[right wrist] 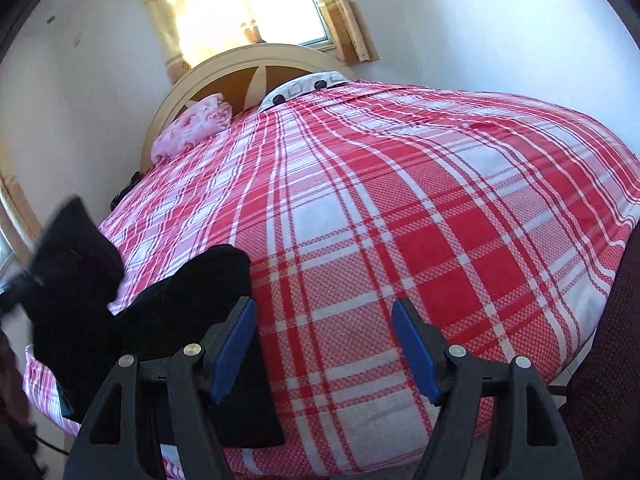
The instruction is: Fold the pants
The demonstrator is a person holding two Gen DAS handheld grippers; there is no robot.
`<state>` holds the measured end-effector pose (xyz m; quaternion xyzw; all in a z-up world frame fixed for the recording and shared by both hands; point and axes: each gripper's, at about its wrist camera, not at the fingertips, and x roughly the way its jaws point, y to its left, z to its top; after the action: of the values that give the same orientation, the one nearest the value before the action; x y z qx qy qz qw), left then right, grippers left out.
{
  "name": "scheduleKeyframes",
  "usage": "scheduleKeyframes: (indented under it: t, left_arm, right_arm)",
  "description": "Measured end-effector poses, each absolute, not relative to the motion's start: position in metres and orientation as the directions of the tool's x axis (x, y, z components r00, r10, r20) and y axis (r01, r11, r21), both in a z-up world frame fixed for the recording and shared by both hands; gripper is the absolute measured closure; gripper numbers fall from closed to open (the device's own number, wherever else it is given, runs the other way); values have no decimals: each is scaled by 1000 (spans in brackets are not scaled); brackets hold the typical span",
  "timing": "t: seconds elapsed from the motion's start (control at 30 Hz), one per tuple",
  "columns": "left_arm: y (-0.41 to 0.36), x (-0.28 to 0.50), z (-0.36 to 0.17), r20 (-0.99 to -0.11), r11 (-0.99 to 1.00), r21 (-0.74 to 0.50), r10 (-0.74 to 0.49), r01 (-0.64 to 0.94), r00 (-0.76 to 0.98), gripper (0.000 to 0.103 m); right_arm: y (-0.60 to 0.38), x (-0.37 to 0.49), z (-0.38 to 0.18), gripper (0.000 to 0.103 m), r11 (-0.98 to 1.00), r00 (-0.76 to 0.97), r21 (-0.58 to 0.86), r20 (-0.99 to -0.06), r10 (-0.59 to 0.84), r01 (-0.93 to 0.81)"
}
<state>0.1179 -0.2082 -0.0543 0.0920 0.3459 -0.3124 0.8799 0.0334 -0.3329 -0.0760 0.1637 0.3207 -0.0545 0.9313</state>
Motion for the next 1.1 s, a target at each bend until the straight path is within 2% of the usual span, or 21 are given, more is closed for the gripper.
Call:
scheduleKeyframes:
  t: [0.1, 0.13, 0.17, 0.23, 0.33, 0.4, 0.47, 0.53, 0.6, 0.63, 0.73, 0.83, 0.9, 0.93, 0.97, 1.03, 1.1]
  left_arm:
    - [-225, 105, -63, -687, 740, -81, -527, 668, 501, 74]
    - [-226, 101, -58, -681, 730, -86, -540, 678, 495, 64]
    - [-223, 91, -53, -661, 719, -71, -553, 692, 507, 48]
    - [-214, 75, -42, -617, 710, -53, -576, 703, 536, 37]
    - [-191, 67, -32, -574, 733, -55, -579, 678, 579, 25]
    - [-157, 67, -28, -553, 795, -45, -524, 605, 648, 24]
    - [-132, 70, -32, -538, 842, -50, -476, 537, 696, 17]
    - [-105, 74, -37, -522, 895, -35, -396, 446, 755, 14]
    - [-90, 81, -43, -537, 913, -69, -373, 402, 757, 14]
    - [-78, 82, -45, -535, 915, -111, -384, 388, 753, 13]
    - [-71, 85, -53, -549, 926, -113, -360, 359, 754, 13]
    - [-77, 86, -64, -571, 925, -118, -360, 361, 737, 13]
    - [-81, 87, -69, -582, 921, -123, -368, 369, 726, 13]
    - [-82, 85, -70, -585, 919, -122, -371, 374, 721, 13]
    - [-83, 84, -71, -586, 918, -121, -374, 379, 719, 13]
    - [-84, 84, -73, -590, 917, -119, -374, 381, 716, 13]
    - [-83, 85, -73, -596, 919, -125, -371, 374, 712, 13]
  right_arm:
    - [-335, 32, -76, 32, 939, 794, 273, -608, -1, 210]
    - [-336, 32, -75, 32, 938, 796, 273, -605, -5, 214]
    - [-338, 31, -75, 32, 937, 798, 273, -603, -10, 218]
    - [-343, 29, -74, 32, 931, 806, 281, -592, -25, 235]
    - [-352, 22, -66, 32, 916, 831, 312, -555, -40, 253]
    - [-350, 18, -57, 32, 917, 850, 321, -525, -34, 235]
    - [-336, 13, -42, 32, 931, 878, 321, -478, 1, 173]
    - [-300, 8, -22, 32, 965, 896, 260, -435, 87, 33]
    - [-265, 5, -14, 32, 981, 893, 182, -428, 136, -62]
    - [-248, 4, -13, 32, 986, 888, 141, -437, 144, -91]
    - [-208, 3, -21, 32, 986, 865, 46, -474, 165, -163]
    - [-189, 8, -34, 32, 991, 860, -33, -501, 95, -129]
    - [-196, 15, -40, 32, 993, 841, 26, -529, 114, -118]
    - [-201, 19, -43, 41, 989, 831, 66, -536, 148, -133]
    - [-206, 24, -48, 68, 984, 811, 102, -557, 178, -145]
    - [-217, 32, -54, 88, 978, 779, 139, -591, 208, -155]
    - [-231, 33, -54, 92, 987, 783, 111, -600, 161, -118]
